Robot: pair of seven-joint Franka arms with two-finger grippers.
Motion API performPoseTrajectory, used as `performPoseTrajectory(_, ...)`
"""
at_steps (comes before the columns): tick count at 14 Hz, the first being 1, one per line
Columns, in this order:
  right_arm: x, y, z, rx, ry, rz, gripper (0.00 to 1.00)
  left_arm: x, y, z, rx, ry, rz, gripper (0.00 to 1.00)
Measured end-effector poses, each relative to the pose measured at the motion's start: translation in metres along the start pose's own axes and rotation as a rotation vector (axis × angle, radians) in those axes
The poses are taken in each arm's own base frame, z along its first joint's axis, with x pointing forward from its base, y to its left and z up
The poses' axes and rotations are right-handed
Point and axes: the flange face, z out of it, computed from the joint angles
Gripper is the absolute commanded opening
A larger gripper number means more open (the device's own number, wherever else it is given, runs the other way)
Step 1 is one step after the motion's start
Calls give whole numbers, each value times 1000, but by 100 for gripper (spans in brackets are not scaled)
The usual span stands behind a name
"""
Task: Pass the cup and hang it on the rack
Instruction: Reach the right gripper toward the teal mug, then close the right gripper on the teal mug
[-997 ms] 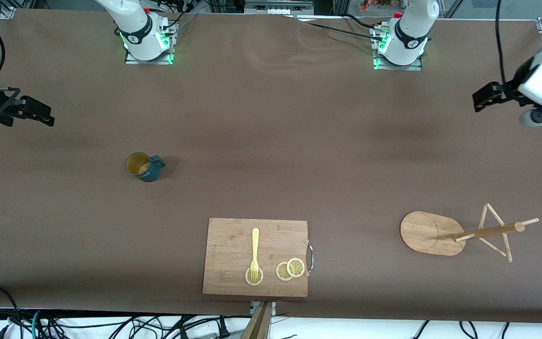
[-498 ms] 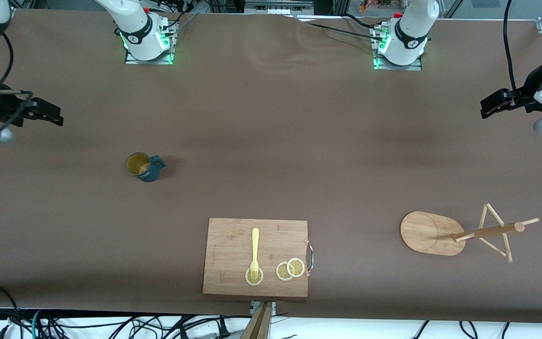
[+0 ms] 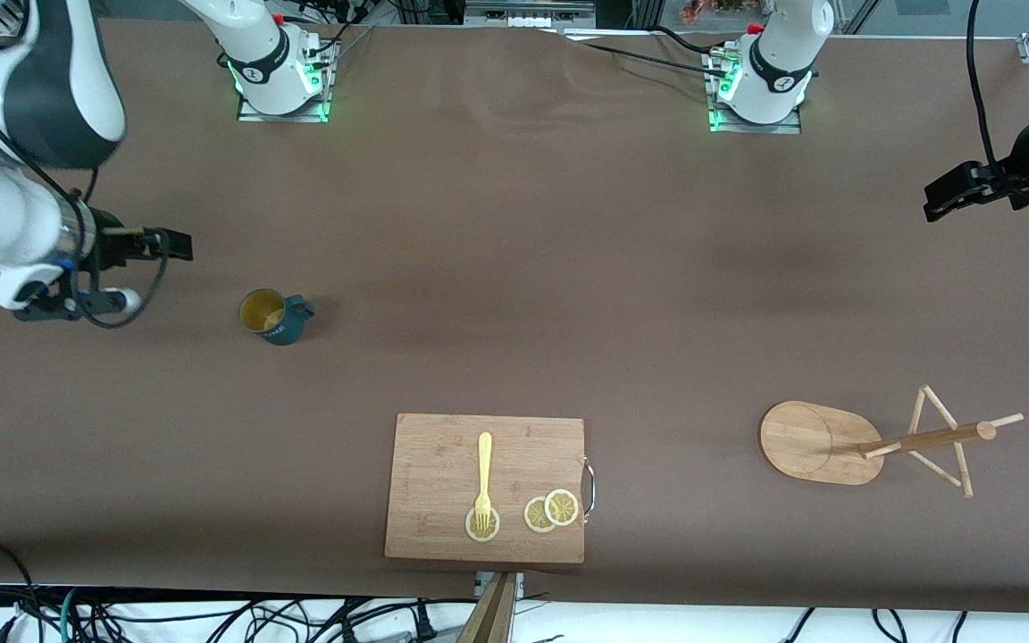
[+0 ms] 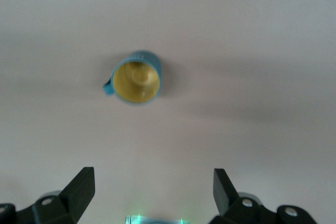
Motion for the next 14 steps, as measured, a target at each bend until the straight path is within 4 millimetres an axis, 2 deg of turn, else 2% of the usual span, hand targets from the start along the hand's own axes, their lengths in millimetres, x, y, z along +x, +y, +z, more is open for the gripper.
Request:
performPoseTrajectory(3, 24, 1, 64, -3, 36, 0, 100, 1, 1, 2, 0, -6, 2, 100)
performPoseTrajectory(6, 24, 0, 125, -5, 91, -1, 100, 4, 1, 6, -1, -14, 3, 100)
performPoseTrajectory(11, 13, -1, 183, -7, 176, -2, 99, 4, 4, 7, -1, -15, 9, 100)
performPoseTrajectory(12, 9, -1, 191, -7, 169, -2, 88, 4, 5, 7, -1, -15, 10, 100)
performPoseTrajectory(14, 5, -1, 200, -7, 166, -3, 40, 4, 5, 7, -1, -15, 10, 100)
